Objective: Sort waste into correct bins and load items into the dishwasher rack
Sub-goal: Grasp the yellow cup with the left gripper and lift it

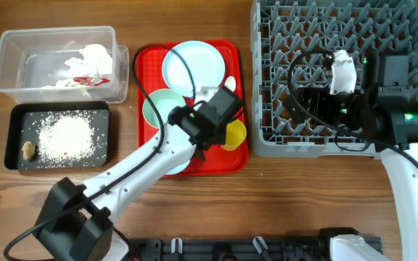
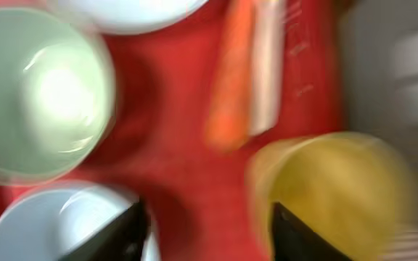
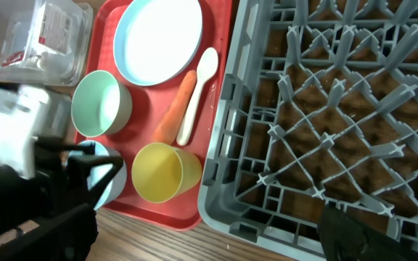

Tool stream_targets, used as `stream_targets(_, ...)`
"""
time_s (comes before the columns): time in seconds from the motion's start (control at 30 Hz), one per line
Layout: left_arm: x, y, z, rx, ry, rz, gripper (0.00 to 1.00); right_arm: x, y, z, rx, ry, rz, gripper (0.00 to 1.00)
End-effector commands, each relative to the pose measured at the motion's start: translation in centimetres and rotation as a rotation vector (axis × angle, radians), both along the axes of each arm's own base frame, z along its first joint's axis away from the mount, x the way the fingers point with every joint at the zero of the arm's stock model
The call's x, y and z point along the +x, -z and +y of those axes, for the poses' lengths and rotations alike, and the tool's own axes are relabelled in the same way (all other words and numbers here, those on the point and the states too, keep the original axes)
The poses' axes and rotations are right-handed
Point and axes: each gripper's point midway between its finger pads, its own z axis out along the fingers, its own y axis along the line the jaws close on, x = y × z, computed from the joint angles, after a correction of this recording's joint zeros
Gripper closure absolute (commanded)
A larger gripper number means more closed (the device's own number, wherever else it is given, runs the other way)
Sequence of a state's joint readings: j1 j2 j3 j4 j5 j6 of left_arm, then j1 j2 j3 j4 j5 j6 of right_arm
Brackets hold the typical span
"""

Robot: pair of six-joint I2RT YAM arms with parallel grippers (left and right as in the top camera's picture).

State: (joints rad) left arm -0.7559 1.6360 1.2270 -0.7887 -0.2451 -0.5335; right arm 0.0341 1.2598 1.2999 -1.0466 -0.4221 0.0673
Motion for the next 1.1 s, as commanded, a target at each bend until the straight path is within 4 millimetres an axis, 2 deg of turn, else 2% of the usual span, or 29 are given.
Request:
stream_targets(0.0, 0.8, -2.3, -3.7, -0.115, 0.201, -0.049, 0.41, 0.6, -0.4, 0.0, 0.003, 0.009, -0.013, 0.0)
stream_targets(0.1, 1.3, -0.8, -4.3, -0.107, 0.201, -0.034, 0.41, 0.8, -0.4, 0.0, -0.002, 0.011, -0.02, 0.0)
stream_targets(0.2, 0.1, 2.1, -5.5, -0.136, 0.24, 0.079, 0.42, 0.9, -0.4, -0.1, -0.004, 0.013, -0.023, 0.0)
stream_targets(0.27, -0.3, 3.2, -6.0, -0.146, 0.252, 0.124, 0.48, 0.9, -0.4, -0.1, -0.001, 0.015, -0.021, 0.0)
stream_targets(0.33, -0.4, 3.5, -6.0, -0.146, 0.253, 0.132, 0.57, 0.8, -0.4, -0.1, -0.001, 0.015, -0.015, 0.0)
stream_targets(0.4, -0.4, 3.5, -6.0, -0.146, 0.253, 0.132, 0.79, 0.7, -0.3, -0.1, 0.002, 0.021, -0.007, 0.0)
stream_targets(0.47, -0.4, 3.4, -6.0, -0.147, 0.252, 0.13, 0.93, 0.7, -0.3, -0.1, 0.002, 0.021, -0.007, 0.0)
stream_targets(0.5, -0.3, 3.4, -6.1, -0.149, 0.252, 0.127, 0.96, 0.7, -0.3, -0.1, 0.005, 0.026, -0.004, 0.0)
stream_targets(0.73, -0.2, 3.1, -5.9, -0.163, 0.219, 0.133, 0.96, 0.8, -0.4, -0.1, 0.01, 0.034, -0.009, 0.0)
stream_targets(0.77, 0.1, 1.9, -5.5, -0.186, 0.206, 0.14, 0.96, 1.0, -0.5, 0.0, 0.013, 0.034, -0.015, 0.0)
stream_targets(0.87, 3.1, -6.8, -2.2, -0.37, 0.117, 0.114, 0.96, 1.4, -1.8, 1.5, 0.096, -0.023, -0.062, 0.0)
stream_targets(0.9, 4.2, -10.4, -0.8, -0.509, 0.1, 0.097, 0.96, 1.8, -2.6, 2.2, 0.132, -0.051, -0.095, 0.0)
stream_targets(0.97, 4.9, -13.3, 0.6, -0.667, 0.103, 0.092, 0.96, 2.0, -3.7, 3.2, 0.19, -0.097, -0.135, 0.0)
stream_targets(1.0, 5.0, -15.6, 1.3, -0.82, 0.139, 0.107, 0.96, 2.3, -5.1, 4.3, 0.255, -0.156, -0.185, 0.0)
stream_targets(1.07, 4.7, -18.7, 1.8, -1.01, 0.269, 0.106, 0.96, 2.5, -7.6, 6.3, 0.372, -0.278, -0.273, 0.0)
